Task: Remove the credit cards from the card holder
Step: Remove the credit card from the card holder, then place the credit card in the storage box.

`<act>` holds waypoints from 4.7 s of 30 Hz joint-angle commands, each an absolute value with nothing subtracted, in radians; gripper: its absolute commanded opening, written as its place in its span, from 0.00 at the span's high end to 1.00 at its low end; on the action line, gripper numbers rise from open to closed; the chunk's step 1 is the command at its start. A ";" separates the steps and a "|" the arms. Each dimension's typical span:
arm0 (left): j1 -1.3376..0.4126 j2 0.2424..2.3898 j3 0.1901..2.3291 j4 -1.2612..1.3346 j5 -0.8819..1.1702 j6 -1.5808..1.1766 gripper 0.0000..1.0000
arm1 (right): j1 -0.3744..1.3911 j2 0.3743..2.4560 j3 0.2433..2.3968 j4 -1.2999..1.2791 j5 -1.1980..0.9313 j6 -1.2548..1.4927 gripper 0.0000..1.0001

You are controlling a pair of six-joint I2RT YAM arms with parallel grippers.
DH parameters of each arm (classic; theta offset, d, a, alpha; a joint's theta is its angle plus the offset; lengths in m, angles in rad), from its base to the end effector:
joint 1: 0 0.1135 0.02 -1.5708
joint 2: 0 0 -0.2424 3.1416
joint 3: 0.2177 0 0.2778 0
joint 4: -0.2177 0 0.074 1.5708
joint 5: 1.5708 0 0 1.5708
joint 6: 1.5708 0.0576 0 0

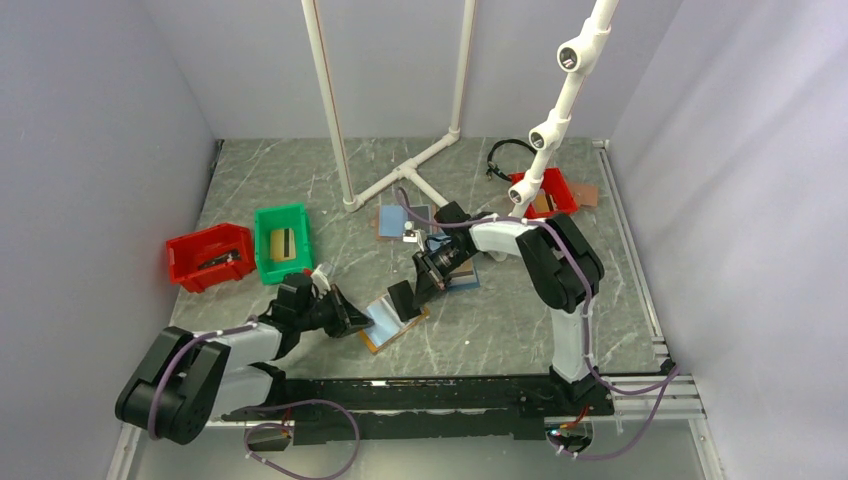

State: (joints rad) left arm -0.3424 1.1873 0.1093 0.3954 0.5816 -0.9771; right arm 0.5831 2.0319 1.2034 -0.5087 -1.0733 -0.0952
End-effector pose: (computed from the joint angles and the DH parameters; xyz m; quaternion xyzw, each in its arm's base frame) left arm 0.1827 -0.0987 0.0507 -0.1529 0.8603 -0.4569 0.1665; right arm 0.2884 0.2509 0.0725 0.3402 -0.7851 -0.5169 0.0255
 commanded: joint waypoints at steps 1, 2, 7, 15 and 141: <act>-0.339 1.145 0.174 0.279 0.560 -0.950 0.99 | 0.586 1.952 1.255 -0.566 -1.025 -0.195 1.00; -0.339 1.121 0.182 0.252 0.549 -0.950 0.96 | 0.589 1.951 1.262 -0.583 -1.030 -0.218 1.00; -0.339 0.947 0.215 0.016 0.496 -0.959 0.78 | 0.600 1.948 1.302 -0.674 -1.048 -0.323 1.00; -0.339 0.603 0.338 -0.376 0.315 -0.910 0.49 | 0.623 1.941 1.317 -0.706 -1.049 -0.364 1.00; 0.418 1.365 1.106 -0.419 -0.335 -0.615 0.99 | 0.632 1.777 1.321 -0.722 -0.917 -0.374 0.33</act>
